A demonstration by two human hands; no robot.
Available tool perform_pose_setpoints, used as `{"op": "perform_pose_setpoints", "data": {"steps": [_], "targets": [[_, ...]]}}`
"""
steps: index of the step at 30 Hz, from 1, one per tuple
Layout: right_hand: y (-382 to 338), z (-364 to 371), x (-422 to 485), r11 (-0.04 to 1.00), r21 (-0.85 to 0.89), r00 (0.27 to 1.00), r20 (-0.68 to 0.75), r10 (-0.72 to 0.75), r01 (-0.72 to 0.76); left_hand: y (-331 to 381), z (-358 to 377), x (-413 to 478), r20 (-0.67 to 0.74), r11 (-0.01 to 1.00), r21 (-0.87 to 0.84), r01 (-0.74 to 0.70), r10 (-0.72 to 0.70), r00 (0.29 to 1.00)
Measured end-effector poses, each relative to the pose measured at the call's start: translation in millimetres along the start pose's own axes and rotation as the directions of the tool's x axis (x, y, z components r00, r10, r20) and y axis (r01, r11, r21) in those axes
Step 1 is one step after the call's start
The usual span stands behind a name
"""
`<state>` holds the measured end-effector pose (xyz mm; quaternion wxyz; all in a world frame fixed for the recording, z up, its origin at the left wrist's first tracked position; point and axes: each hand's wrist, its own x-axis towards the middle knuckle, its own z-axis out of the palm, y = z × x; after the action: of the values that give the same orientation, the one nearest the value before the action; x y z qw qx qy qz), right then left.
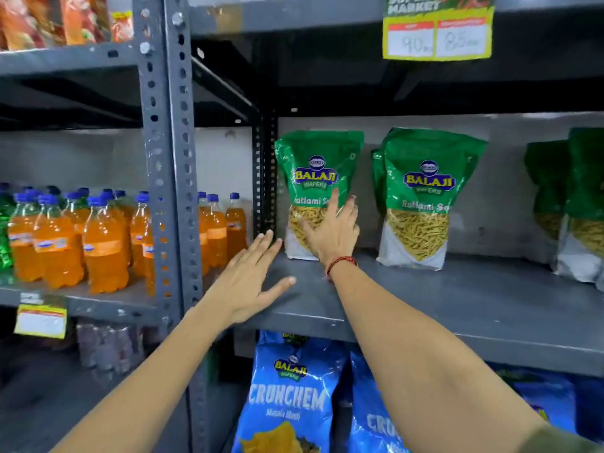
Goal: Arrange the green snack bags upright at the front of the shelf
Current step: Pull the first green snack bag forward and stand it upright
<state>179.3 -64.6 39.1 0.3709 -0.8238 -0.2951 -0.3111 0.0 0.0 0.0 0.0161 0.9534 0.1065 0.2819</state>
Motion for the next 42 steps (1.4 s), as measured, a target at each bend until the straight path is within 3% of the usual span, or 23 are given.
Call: {"op": "perform_pose_setpoints", "data": {"steps": [4, 10, 16, 33, 42], "targets": [[-10.7, 18.3, -1.9, 0.978, 0.1, 0.982, 0.059, 0.179, -0.184, -5.8, 10.5, -19.7, 0.077, 0.997, -0.036, 0.061, -0.058, 0.995], [-21.2, 38.0, 6.3, 0.955, 0.171, 0.97, 0.056, 0.235, -0.241, 0.1, 14.1, -26.0, -0.142, 0.994, 0.078, 0.079, -0.068, 0.988], [-20.4, 46.2, 16.0, 0.92, 0.218, 0.945, 0.039, 0.324, -0.325, -0.4, 16.6, -26.5, -0.179, 0.994, 0.078, 0.082, -0.067, 0.982], [-34.6, 10.9, -18.0, 0.95, 0.109, 0.952, -0.056, 0.3, -0.293, 4.1, 11.7, -31.4, -0.148, 0.987, 0.102, 0.126, -0.11, 0.983], [-49.0, -17.3, -61.1, 0.963, 0.077, 0.953, -0.141, 0.269, -0.26, 4.3, 6.1, -51.3, -0.118, 0.993, 0.109, 0.036, -0.023, 0.993]]}}
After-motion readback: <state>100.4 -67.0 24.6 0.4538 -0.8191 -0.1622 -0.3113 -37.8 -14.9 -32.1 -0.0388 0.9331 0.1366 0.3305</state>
